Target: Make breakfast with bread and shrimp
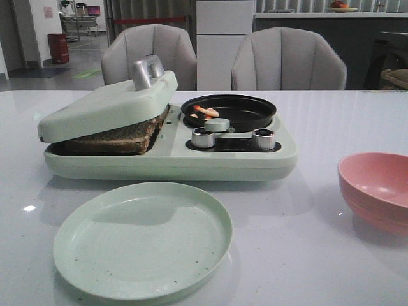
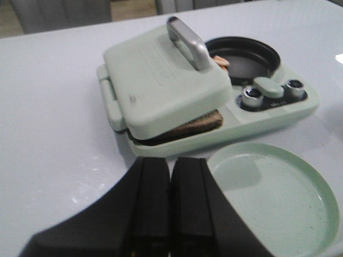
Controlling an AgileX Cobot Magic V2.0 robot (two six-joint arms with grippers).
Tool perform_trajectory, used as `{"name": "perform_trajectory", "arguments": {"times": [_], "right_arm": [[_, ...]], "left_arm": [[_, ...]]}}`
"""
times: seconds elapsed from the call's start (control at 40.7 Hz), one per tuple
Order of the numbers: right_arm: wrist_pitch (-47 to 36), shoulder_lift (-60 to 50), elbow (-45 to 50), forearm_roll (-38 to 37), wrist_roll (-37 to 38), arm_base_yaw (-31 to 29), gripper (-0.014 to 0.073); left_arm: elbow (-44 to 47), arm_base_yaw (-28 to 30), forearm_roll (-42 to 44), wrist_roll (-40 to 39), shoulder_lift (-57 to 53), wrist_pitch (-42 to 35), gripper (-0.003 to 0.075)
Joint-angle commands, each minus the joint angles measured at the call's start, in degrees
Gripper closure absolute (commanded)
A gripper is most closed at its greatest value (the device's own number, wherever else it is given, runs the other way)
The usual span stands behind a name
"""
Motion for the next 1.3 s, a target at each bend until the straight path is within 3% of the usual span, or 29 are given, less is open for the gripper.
{"name": "perform_trajectory", "arguments": {"times": [0.0,0.295,0.59,0.713,0.983,1.278], "right_arm": [[-3.52,0.56,-1.39,-0.42,-0.43,0.01,0.0558],[-3.52,0.56,-1.39,-0.42,-0.43,0.01,0.0558],[-3.52,0.56,-1.39,-0.42,-0.43,0.01,0.0558],[-3.47,0.63,-1.39,-0.42,-0.43,0.01,0.0558],[-3.47,0.63,-1.39,-0.42,-0.43,0.01,0.0558],[-3.53,0.63,-1.39,-0.42,-0.43,0.01,0.0558]], "left_arm": [[-1.76,3.80,-0.52,-0.66,-3.08,-4.46,0.0620],[0.53,13.84,-0.52,-0.66,-15.28,-6.17,0.0620],[13.98,18.99,-0.52,-0.66,-24.16,-8.13,0.0620],[20.07,19.30,0.39,-0.66,-24.09,-9.28,0.0620],[30.40,16.87,-0.53,-0.66,-24.09,-27.88,0.0620],[30.28,14.54,0.00,-0.66,-24.09,-27.72,0.0621]]}}
